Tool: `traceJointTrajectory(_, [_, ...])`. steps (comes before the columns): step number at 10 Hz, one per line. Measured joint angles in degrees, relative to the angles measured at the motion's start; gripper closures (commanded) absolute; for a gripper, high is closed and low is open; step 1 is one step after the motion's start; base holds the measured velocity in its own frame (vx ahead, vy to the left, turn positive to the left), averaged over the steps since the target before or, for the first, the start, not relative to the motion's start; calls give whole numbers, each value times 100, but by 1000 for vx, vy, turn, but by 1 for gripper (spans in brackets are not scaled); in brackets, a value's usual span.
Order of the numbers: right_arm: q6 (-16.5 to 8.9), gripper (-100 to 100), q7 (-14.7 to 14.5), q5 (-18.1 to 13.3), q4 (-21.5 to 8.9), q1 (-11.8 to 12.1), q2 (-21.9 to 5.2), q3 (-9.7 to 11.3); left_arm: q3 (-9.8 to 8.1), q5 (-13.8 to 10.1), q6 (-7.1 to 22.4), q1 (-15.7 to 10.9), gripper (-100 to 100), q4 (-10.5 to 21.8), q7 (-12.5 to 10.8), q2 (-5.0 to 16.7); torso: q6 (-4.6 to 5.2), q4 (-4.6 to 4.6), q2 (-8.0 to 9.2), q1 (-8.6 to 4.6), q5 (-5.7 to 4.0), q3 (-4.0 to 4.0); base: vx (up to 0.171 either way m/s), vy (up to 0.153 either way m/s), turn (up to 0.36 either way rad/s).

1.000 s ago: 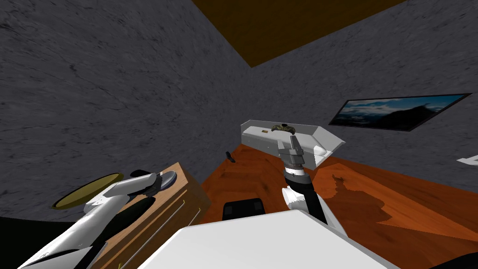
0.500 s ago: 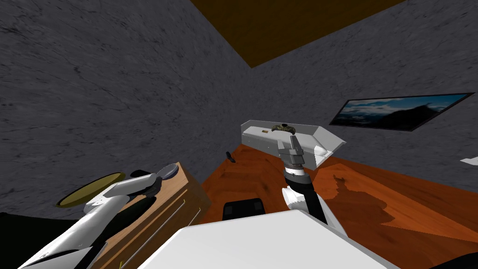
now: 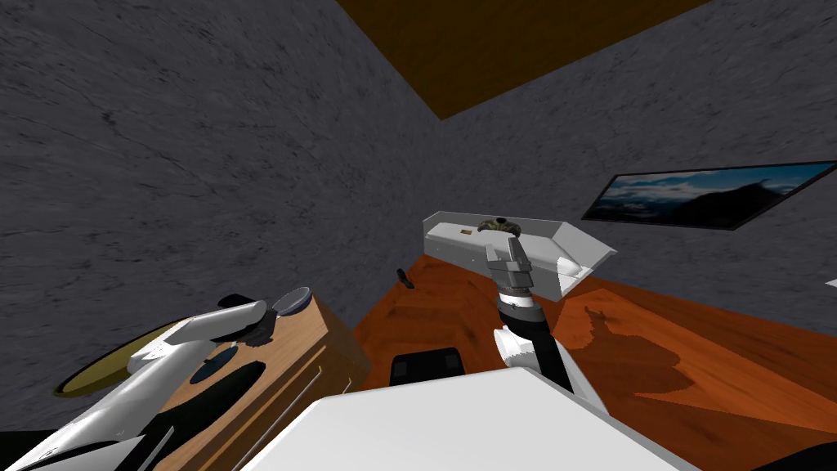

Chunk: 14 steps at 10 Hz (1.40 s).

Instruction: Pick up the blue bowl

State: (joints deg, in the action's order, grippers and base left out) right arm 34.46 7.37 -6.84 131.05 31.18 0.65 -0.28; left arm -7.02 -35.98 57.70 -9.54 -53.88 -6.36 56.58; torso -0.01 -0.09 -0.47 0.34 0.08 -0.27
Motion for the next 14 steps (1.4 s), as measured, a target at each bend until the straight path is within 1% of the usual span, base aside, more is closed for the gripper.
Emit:
traceJointTrajectory(1, [0,0,0,0,0,-1,0,0,0,1,-2,0,-100,0,0,-1,-1,5,19,-13,-4,12,22,34,2])
traceJointTrajectory(3, [0,0,0,0,0,-1,0,0,-8,96,-184,12,-100,109,3,-130,-1,7,25,-2,-2,15,14,37,-3])
traceJointTrajectory(4, [0,0,0,0,0,-1,0,0,-9,99,-205,12,100,116,7,-135,-1,8,29,-10,-4,18,0,0,0])
traceJointTrajectory(8, [0,0,0,0,0,-1,1,1,-9,99,-203,12,100,115,7,-134,-1,9,34,-21,-7,21,0,0,0])
traceJointTrajectory(10, [0,0,0,0,0,-1,1,1,-9,99,-203,12,-100,115,7,-134,-1,9,34,-22,-7,21,47,41,-14])
traceJointTrajectory(12, [0,0,0,0,0,1,-1,0,-7,55,-95,0,-100,97,-8,-70,1,-1,-16,17,2,-7,146,109,-42])
traceJointTrajectory(14, [0,0,0,0,0,1,-1,-1,-20,-1,32,24,-100,41,-32,3,1,-3,-21,23,3,-11,148,122,-33])
